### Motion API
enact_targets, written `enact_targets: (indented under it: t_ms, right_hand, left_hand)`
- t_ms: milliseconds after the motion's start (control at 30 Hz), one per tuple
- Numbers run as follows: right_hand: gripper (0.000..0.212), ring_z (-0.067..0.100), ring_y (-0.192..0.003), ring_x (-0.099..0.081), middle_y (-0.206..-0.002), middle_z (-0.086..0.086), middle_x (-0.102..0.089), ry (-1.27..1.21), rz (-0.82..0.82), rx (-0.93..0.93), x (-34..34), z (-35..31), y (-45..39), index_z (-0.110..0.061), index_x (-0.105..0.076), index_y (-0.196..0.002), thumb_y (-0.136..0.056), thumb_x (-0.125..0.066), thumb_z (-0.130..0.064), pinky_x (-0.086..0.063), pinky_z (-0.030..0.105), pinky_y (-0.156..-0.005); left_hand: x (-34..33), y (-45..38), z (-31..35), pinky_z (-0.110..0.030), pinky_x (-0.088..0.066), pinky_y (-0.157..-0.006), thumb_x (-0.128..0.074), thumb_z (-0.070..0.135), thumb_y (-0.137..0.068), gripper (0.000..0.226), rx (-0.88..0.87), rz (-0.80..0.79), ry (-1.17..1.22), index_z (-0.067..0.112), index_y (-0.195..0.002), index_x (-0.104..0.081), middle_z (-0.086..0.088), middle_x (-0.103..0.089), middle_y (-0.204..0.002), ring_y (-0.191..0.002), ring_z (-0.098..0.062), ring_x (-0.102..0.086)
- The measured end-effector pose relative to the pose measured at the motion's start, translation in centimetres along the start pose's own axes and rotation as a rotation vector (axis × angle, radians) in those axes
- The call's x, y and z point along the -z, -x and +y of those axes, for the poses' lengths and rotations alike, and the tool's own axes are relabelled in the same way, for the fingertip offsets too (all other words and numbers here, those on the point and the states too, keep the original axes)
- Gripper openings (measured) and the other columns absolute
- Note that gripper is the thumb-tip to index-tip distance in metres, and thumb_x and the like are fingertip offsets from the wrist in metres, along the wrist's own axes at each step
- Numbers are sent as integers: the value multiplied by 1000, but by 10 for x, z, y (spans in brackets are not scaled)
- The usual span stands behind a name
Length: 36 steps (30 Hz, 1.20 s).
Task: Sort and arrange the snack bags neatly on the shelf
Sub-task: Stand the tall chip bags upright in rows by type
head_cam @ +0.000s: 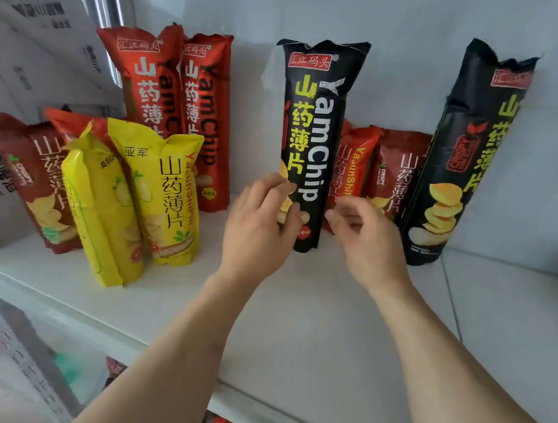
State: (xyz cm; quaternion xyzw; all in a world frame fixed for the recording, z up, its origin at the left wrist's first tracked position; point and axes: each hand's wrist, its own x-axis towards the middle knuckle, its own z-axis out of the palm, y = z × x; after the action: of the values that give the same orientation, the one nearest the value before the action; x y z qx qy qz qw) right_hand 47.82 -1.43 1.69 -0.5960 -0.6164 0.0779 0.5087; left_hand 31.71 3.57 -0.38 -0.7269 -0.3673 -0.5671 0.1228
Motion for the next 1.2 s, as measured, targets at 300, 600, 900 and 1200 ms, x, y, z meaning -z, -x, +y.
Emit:
enact_targets:
  t_ms: [300, 600, 900, 1200]
  right_hand:
    - [76, 26, -133, -37, -144, 9, -40, 105, 577, -103, 79, 51, -45, -14, -41, -140, -79, -75, -45, -39, 40, -109]
    - [104, 25, -126, -51, -140, 3, -48, -46, 439, -303, 81, 72, -77, -24, -23, -148, -66, -79, -52, -47, 54, -102]
    - [99, 28, -114, -53, -135, 11, -33, 20, 464, -301, 75, 64, -61, -17, -30, -144, -66, -86, -44, -53, 43, -91]
    - [73, 20, -102, -62, -112, -8, -62, 0, 431, -206, 56, 18, -34, -35, -44, -116, -57, -77, -62, -55, 45, -84]
  left_hand:
    - [-50, -30, 12, -49, -43, -110, -74, 52, -72, 104, 770, -179, 455, 38, -154, -11, 15, -24, -157, -142, -20, -37]
    - [-67, -30, 0, -24, -57, -72, -82, 20, -78, 106, 903, -260, 601, 32, -157, -12, 3, -54, -131, -98, -15, -66]
    - [-43, -11, -4, -33, -42, -107, -94, 30, -64, 97, 828, -197, 496, 43, -139, -34, 8, -49, -133, -120, -4, -53]
    - [-23, -4, -23, -19, -50, -79, -87, 20, -75, 70, 882, -249, 598, 29, -132, -48, 17, -67, -113, -102, -1, -64]
